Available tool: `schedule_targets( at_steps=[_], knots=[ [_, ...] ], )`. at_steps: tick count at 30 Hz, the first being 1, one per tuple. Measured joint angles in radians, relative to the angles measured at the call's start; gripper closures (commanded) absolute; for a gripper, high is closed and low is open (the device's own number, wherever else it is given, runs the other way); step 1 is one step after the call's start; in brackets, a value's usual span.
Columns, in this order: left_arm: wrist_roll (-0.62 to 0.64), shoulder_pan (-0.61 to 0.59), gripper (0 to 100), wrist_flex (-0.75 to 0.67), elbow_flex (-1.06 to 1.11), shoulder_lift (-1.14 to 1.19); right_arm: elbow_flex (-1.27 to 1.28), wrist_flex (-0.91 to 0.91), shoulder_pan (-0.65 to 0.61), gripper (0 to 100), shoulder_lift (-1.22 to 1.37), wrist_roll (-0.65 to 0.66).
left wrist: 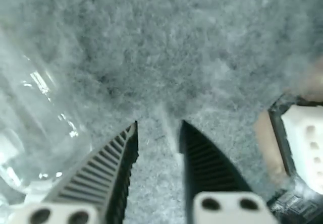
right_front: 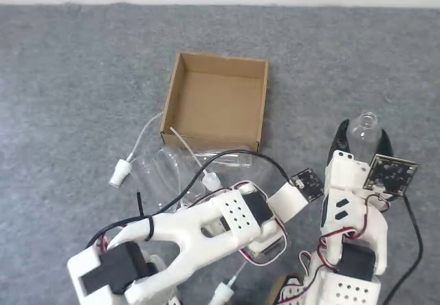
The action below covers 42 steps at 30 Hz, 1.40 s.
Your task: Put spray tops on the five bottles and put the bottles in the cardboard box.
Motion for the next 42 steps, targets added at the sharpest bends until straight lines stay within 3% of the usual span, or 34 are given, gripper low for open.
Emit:
schedule_targets(
  at_steps=[24,35,42],
  knots=[
    [-0.006,-0.006,99,0.009,-0.015,0.000,0.000,0.000,0.000,91.6,0.000,0.000],
    [-0.005,-0.163,99,0.092,-0.117,-0.011,0.000,0.000,0.000,91.6,0.000,0.000],
    [-0.002,-0.322,99,0.147,-0.117,-0.247,0.000,0.000,0.000,91.6,0.000,0.000]
  ],
)
